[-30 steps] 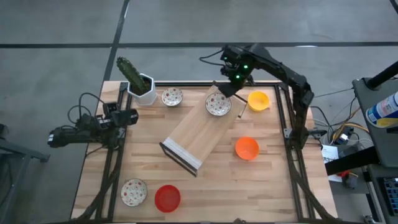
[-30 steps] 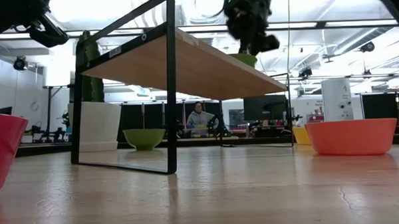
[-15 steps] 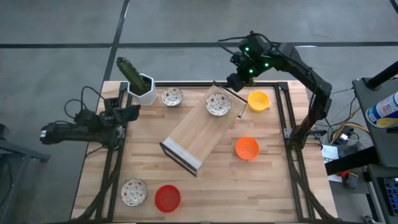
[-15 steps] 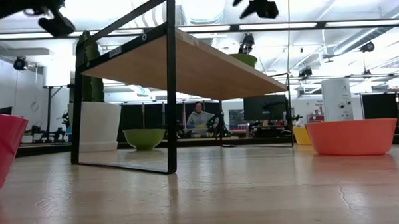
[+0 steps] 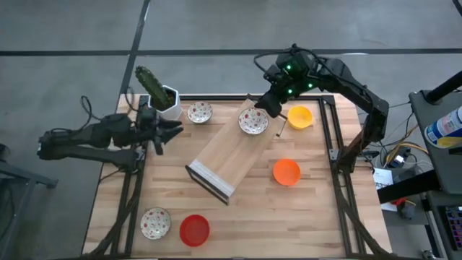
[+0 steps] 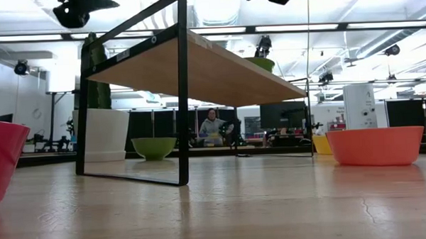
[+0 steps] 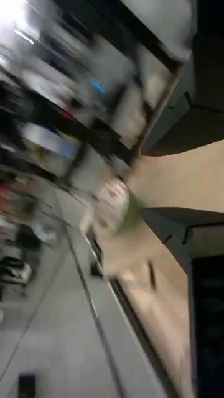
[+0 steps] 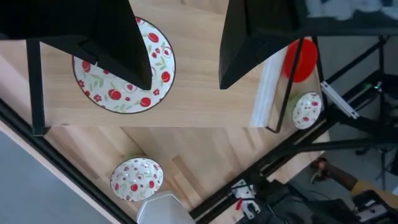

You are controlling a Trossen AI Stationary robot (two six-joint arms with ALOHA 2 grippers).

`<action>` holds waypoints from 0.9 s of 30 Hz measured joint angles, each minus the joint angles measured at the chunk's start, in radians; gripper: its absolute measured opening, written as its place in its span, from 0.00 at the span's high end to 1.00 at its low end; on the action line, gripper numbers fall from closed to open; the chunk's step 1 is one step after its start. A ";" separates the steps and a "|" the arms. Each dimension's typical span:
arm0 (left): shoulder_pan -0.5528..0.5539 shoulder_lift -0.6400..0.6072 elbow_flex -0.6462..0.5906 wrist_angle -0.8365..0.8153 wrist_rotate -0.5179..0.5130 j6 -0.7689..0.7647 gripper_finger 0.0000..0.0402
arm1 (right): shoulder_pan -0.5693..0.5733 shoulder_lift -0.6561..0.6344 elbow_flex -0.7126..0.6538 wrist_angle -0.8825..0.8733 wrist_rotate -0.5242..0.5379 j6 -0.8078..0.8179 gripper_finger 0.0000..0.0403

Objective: Pick & Place Mini bowls
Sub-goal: Stack the top white bowl on the top of the white bowl on the shelf

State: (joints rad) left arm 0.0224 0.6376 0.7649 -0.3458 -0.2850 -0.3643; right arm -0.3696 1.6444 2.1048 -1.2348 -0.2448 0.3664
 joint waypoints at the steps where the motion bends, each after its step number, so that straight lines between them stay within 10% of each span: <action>1: 0.001 0.024 0.027 -0.056 -0.017 0.044 0.66 | 0.009 0.000 0.000 0.000 0.015 0.000 0.54; 15: 0.140 0.324 0.195 -0.373 -0.150 0.229 0.66 | 0.102 0.000 -0.002 0.048 0.066 0.033 0.54; 27: 0.381 0.566 0.282 -0.405 0.184 0.271 0.66 | 0.186 -0.001 -0.006 0.072 0.121 0.079 0.54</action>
State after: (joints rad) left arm 0.4033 1.2037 1.0472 -0.7508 -0.1006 -0.0929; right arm -0.1839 1.6436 2.0983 -1.1627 -0.1233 0.4455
